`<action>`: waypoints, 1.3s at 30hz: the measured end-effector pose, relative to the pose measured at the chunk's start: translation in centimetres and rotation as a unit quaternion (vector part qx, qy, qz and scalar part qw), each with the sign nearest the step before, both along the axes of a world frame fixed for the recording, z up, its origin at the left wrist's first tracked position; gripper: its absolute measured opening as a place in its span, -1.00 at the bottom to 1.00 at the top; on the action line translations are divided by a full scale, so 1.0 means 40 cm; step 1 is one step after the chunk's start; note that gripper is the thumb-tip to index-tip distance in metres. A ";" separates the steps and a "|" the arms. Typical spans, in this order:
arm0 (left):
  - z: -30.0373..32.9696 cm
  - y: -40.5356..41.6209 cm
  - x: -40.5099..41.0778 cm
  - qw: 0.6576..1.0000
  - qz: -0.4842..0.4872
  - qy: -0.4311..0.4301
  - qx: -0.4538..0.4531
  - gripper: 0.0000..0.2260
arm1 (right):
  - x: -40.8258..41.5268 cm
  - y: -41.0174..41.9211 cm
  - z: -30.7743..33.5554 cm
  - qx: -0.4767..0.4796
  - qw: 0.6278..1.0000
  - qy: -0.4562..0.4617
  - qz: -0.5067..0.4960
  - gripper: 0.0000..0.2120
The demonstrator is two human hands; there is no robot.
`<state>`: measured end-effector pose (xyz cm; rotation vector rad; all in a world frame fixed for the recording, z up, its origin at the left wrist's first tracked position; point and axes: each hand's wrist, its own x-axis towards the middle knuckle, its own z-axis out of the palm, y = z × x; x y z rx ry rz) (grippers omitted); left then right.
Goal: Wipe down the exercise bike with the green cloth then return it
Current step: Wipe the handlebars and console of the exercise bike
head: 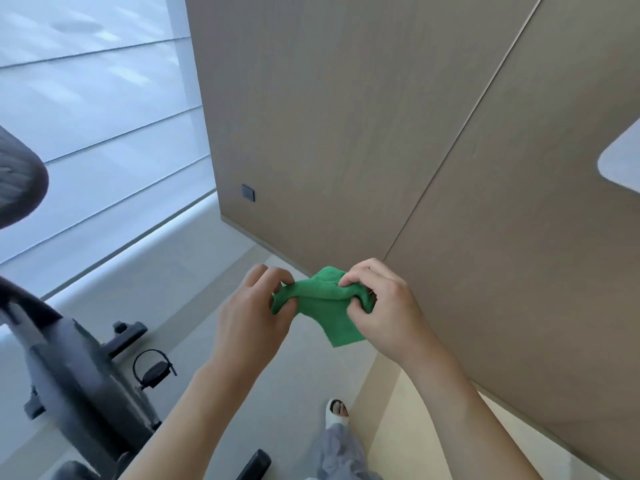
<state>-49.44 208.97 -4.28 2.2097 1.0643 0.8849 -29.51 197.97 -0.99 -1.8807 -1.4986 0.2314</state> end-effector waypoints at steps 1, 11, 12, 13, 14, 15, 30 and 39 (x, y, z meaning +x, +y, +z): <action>-0.002 0.014 0.014 1.000 0.002 -0.007 0.004 -0.75 | 0.025 0.027 -0.005 -0.001 1.000 0.009 0.017 -0.66; 0.018 0.133 0.179 0.990 0.136 0.038 -0.015 -0.86 | 0.264 0.345 -0.011 0.021 0.979 0.064 0.193 -0.67; 0.023 0.136 0.187 0.986 0.160 0.042 -0.029 -0.86 | 0.269 0.378 -0.010 0.024 0.974 0.071 0.212 -0.67; 0.028 0.138 0.194 0.982 0.183 0.041 -0.038 -0.86 | 0.269 0.409 -0.010 0.026 0.969 0.079 0.233 -0.67; 0.032 0.137 0.198 0.978 0.202 0.040 -0.042 -0.86 | 0.265 0.435 -0.010 0.027 0.963 0.088 0.255 -0.67; 0.037 0.134 0.199 0.974 0.220 0.041 -0.045 -0.85 | 0.260 0.458 -0.008 0.031 0.956 0.096 0.277 -0.66; 0.099 0.153 0.003 0.927 0.369 -0.067 -0.003 -0.80 | 0.056 0.759 0.039 0.078 0.864 0.109 0.486 -0.58; 0.138 0.290 -0.197 0.882 0.453 -0.034 0.129 -0.56 | -0.174 0.941 0.097 0.130 0.829 0.078 0.538 -0.53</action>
